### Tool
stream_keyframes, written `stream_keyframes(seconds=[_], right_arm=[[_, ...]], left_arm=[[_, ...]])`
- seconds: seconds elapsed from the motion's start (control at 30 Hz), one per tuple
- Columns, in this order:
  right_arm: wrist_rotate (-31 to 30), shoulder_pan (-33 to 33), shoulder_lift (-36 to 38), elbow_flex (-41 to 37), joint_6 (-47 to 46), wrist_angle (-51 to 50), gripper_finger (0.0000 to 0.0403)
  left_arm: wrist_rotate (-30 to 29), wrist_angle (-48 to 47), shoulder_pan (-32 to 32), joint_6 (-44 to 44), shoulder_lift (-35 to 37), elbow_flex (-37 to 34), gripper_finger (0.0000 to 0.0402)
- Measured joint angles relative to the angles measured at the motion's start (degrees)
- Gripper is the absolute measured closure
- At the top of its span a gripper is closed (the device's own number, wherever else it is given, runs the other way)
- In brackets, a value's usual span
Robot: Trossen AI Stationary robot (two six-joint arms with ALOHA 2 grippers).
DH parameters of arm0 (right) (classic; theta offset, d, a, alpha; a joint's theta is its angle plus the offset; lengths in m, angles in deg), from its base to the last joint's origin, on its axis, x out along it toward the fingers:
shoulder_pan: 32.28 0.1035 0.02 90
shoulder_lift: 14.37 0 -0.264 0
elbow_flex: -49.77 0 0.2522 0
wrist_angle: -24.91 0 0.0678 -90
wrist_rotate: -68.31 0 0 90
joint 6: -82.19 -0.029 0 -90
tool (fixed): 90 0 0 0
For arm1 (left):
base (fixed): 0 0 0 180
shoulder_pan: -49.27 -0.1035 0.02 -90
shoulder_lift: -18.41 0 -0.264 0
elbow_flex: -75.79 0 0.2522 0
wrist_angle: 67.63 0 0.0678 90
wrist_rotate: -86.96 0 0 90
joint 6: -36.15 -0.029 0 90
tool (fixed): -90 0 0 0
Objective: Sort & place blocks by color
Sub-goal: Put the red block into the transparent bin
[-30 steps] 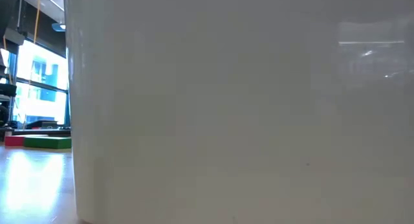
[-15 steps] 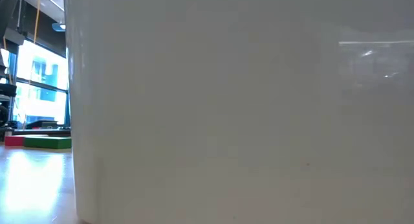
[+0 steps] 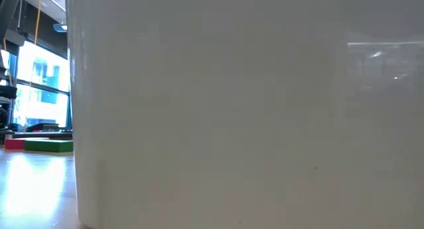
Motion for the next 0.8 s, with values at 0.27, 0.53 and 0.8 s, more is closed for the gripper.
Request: stream_keyframes(seconds=[0.27, 0.53, 0.8], right_arm=[[-0.4, 0.1, -0.3, 2.7, -0.1, -2.3, 0.0327], [-0.4, 2.6, 1.7, 6.6, -4.5, -6.6, 0.0327], [-0.3, 7.4, 8.1, 11.2, -14.7, -8.0, 0.0327]], left_arm=[[-8.3, -7.3, -0.4, -0.5, 1.1, -0.1, 0.0225], [-13.7, -10.9, -0.9, -2.1, 7.3, -0.1, 0.0225], [-18.2, -12.4, -3.3, -6.8, 14.9, -0.1, 0.0225]])
